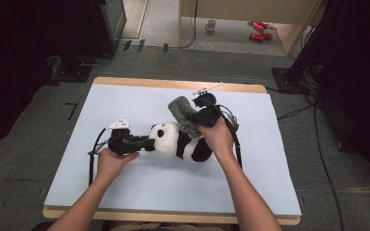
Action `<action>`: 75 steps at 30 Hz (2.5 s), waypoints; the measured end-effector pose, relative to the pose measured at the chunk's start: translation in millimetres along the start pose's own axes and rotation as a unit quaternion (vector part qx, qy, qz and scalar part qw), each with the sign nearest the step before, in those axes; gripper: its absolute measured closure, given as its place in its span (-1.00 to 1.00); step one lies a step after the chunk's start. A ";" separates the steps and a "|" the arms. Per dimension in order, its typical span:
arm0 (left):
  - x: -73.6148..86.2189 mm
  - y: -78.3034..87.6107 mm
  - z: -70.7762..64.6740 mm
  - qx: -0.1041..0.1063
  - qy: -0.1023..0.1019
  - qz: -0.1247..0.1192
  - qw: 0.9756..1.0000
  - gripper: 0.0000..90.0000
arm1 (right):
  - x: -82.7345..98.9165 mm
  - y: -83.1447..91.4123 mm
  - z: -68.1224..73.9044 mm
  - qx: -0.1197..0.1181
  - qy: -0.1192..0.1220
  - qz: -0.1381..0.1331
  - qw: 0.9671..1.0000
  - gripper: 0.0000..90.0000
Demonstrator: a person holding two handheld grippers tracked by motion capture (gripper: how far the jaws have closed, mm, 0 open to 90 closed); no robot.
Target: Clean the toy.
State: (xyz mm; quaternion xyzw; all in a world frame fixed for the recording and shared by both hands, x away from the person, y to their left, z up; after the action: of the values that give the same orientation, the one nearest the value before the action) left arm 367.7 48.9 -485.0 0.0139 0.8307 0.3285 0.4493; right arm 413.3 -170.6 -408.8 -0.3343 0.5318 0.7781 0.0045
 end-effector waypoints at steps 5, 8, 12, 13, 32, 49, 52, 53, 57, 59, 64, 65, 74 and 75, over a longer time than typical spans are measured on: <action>0.4 0.2 -0.6 -0.005 -0.003 0.001 1.000 0.67 | -5.8 3.0 19.5 -0.012 0.022 -0.010 1.000 0.74; 0.6 0.4 -0.8 -0.006 -0.005 0.001 1.000 0.67 | -11.1 2.8 36.8 -0.021 0.037 -0.014 0.999 0.74; 0.4 0.4 -0.7 -0.008 -0.006 0.000 1.000 0.66 | -16.4 -0.5 58.8 -0.042 0.051 -0.017 0.998 0.73; 0.1 0.5 -0.3 -0.009 -0.007 0.000 1.000 0.66 | -16.8 -2.5 63.7 -0.050 0.053 -0.016 0.997 0.73; 0.5 -1.4 -1.5 -0.015 -0.007 0.006 1.000 0.65 | 4.8 -19.0 41.0 -0.016 0.052 0.020 0.998 0.73; 0.8 -1.5 -1.7 -0.007 -0.005 0.001 1.000 0.63 | 7.9 -8.7 2.8 0.009 0.006 0.023 1.000 0.73; 1.2 -1.5 -1.4 -0.007 -0.005 0.002 1.000 0.63 | 4.1 -5.1 2.3 0.014 0.005 0.017 1.000 0.73; 1.3 -1.5 -1.3 -0.007 -0.005 0.002 1.000 0.63 | -0.6 0.7 1.4 0.014 0.001 0.008 1.000 0.74; 1.6 -1.3 -1.1 -0.008 -0.007 0.004 1.000 0.63 | -6.2 13.6 16.1 -0.012 0.001 -0.015 1.000 0.74; 1.5 -1.4 -1.1 -0.009 -0.007 0.003 1.000 0.63 | -6.5 15.3 20.5 -0.015 0.005 -0.018 1.000 0.74; -0.4 -0.7 -1.9 -0.012 0.002 0.001 1.000 0.64 | -2.4 13.5 55.6 -0.046 0.036 -0.021 0.998 0.74; -1.0 -0.5 -2.3 -0.015 0.002 0.001 1.000 0.64 | -0.2 10.9 61.6 -0.050 0.041 -0.017 0.998 0.74; -1.2 -0.3 -1.6 -0.018 -0.001 0.007 1.000 0.68 | 27.7 -24.4 82.3 -0.043 0.072 0.011 0.996 0.73; -1.0 -0.3 -1.6 -0.016 -0.002 0.007 1.000 0.68 | 29.0 -23.8 79.8 -0.044 0.071 0.009 0.996 0.73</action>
State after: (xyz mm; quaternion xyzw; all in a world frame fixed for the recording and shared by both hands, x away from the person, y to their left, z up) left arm 367.1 47.5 -483.9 0.0133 0.8239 0.3452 0.4492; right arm 358.3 -104.1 -426.8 -0.3838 0.4992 0.7748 -0.0551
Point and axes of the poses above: each handheld gripper's, and its own axes: y roughly backward along the jaws, x roughly out of its underside, z roughly to its left, the point moved 6 cm from there along -y, roughly forward along the jaws, and after that the axes turned 6 degrees about z, right-handed, at the moved point
